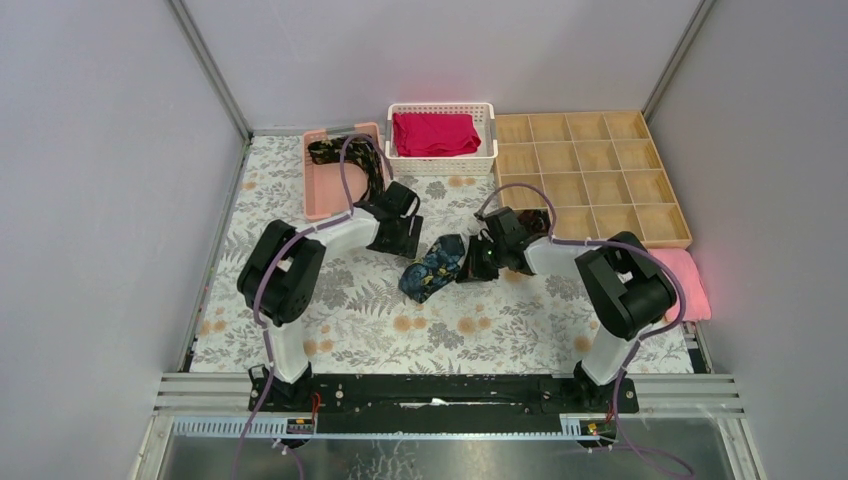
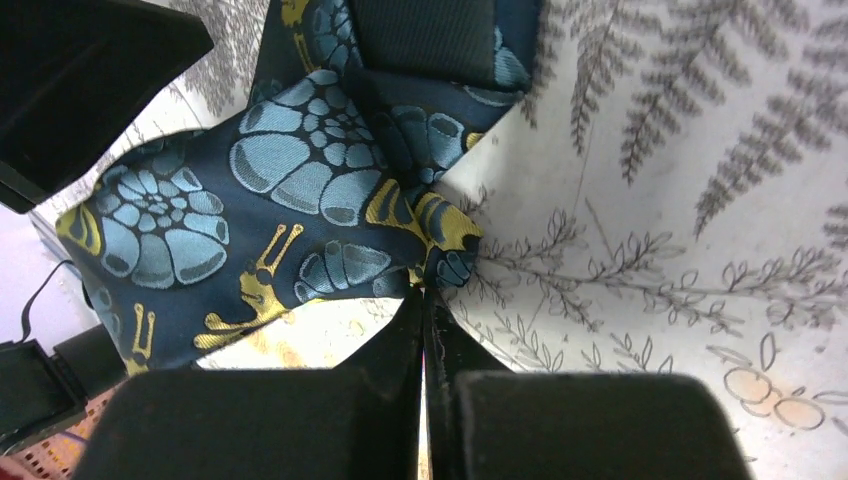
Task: Roll the ties
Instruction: Roll the tie at the center of the board.
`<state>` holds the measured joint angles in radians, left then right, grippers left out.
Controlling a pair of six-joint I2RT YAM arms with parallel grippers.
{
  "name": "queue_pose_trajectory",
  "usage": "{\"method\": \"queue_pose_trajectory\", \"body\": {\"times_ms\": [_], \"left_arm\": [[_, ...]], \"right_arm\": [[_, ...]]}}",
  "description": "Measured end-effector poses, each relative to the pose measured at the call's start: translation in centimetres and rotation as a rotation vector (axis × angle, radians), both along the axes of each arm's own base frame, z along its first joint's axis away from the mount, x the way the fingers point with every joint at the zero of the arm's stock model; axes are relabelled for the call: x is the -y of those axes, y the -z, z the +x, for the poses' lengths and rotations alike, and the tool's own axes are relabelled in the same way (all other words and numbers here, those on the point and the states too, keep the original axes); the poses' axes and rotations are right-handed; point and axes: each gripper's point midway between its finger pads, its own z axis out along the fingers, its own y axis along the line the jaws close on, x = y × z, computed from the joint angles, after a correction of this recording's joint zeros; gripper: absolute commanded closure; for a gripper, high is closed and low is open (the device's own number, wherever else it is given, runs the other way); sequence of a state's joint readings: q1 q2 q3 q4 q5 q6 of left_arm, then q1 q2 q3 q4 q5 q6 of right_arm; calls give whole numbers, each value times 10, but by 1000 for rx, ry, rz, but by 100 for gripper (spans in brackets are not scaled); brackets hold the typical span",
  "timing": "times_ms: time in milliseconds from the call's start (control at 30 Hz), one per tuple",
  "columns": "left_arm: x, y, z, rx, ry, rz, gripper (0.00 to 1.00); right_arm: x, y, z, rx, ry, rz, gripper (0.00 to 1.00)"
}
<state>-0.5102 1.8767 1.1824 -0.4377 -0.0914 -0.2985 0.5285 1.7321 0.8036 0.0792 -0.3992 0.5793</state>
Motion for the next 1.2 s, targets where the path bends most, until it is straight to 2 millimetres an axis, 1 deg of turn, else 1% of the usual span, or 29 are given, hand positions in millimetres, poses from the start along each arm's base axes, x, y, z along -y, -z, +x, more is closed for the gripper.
{"method": "queue_pose_trajectory", "body": {"times_ms": [100, 267, 333, 400, 633, 767, 867, 1000, 1067, 1100, 1200], "left_arm": [[6, -1, 1, 7, 14, -24, 25], [11, -2, 2, 13, 23, -43, 25], [13, -2, 3, 16, 28, -56, 26], [17, -3, 3, 17, 36, -71, 27], [35, -5, 9, 31, 74, -151, 28], [38, -6, 12, 41, 82, -161, 28], [38, -6, 12, 44, 89, -160, 28], [38, -6, 12, 45, 93, -158, 28], [38, -5, 13, 45, 93, -157, 29], [38, -5, 13, 45, 93, -157, 29], [39, -5, 16, 48, 94, -159, 29]], "right_arm": [[-3, -2, 11, 11, 4, -13, 100], [-13, -9, 29, 31, 0, -11, 100], [-17, -8, 35, 35, -2, -8, 100], [-19, -5, 37, 30, -6, -10, 100], [-29, -3, 38, 19, -32, 0, 100], [-29, -5, 38, 33, -39, -5, 100], [-22, -16, 32, 59, -37, -14, 100], [-12, -45, 23, 115, -36, -16, 100], [-9, -54, 23, 141, -34, -20, 100], [-7, -55, 22, 148, -32, -25, 100], [2, -42, 15, 130, -26, -63, 100]]}}
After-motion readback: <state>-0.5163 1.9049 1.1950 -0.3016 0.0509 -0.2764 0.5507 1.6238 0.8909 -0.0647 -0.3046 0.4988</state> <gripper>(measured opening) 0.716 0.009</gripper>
